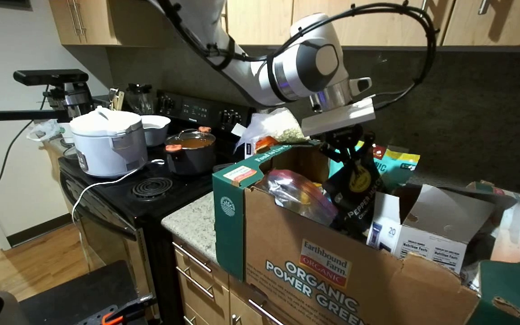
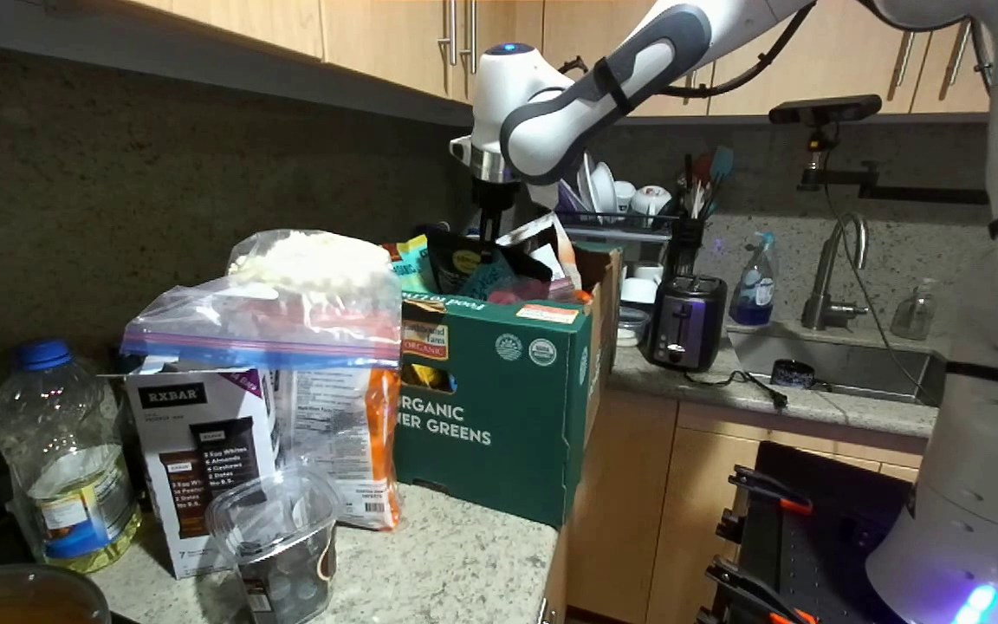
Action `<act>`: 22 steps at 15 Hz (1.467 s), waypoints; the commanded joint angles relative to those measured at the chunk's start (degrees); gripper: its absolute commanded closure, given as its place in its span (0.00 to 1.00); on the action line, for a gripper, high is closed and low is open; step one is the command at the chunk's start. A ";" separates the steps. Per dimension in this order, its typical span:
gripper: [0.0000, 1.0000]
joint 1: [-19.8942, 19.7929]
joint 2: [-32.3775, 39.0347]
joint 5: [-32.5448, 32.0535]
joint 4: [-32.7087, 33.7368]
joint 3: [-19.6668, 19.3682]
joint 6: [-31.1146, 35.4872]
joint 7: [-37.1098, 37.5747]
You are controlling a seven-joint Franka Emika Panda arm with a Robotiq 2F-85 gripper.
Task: Take out two products out of the box and put them on the counter
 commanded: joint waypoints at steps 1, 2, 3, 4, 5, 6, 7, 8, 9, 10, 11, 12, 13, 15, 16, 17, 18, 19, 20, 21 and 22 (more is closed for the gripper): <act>0.99 -0.76 -7.58 5.14 -4.25 2.33 -4.02 -10.08; 0.99 -0.62 -8.93 6.49 -4.75 2.64 -5.18 -13.06; 0.99 -0.31 -9.98 6.80 -4.85 2.76 -6.52 -14.87; 0.99 -0.09 -11.07 7.12 -5.07 2.85 -7.71 -16.70; 0.99 0.13 -11.75 7.01 -4.87 2.87 -8.83 -17.94; 0.99 0.30 -12.46 7.00 -4.70 2.90 -9.76 -19.16; 0.99 0.44 -12.86 6.62 -4.31 2.94 -10.55 -19.93; 0.99 0.51 -13.32 6.54 -4.11 2.99 -11.13 -20.87; 0.99 0.63 -13.41 6.38 -3.46 3.08 -11.96 -21.69; 0.99 0.76 -13.71 6.07 -3.00 3.16 -12.81 -22.40; 0.99 0.89 -13.86 6.03 -2.49 3.23 -13.48 -23.29; 0.99 1.04 -13.96 5.80 -1.90 3.30 -14.19 -24.19; 0.99 1.24 -14.07 5.73 -1.25 3.35 -15.04 -25.09; 0.99 1.72 -14.08 5.44 0.83 3.62 -17.81 -26.90; 0.99 1.93 -14.28 5.45 1.83 3.82 -19.49 -27.90; 0.99 2.18 -14.54 5.24 2.71 3.95 -20.84 -28.80; 0.99 2.54 -14.84 4.79 3.88 4.17 -22.44 -29.61; 0.99 2.86 -15.23 4.64 4.92 4.36 -23.92 -30.64; 0.99 3.26 -15.51 4.13 6.13 4.65 -25.35 -31.26; 0.99 3.58 -15.91 3.94 7.11 4.94 -26.71 -32.13; 0.99 3.95 -16.17 3.48 8.18 5.30 -27.85 -32.45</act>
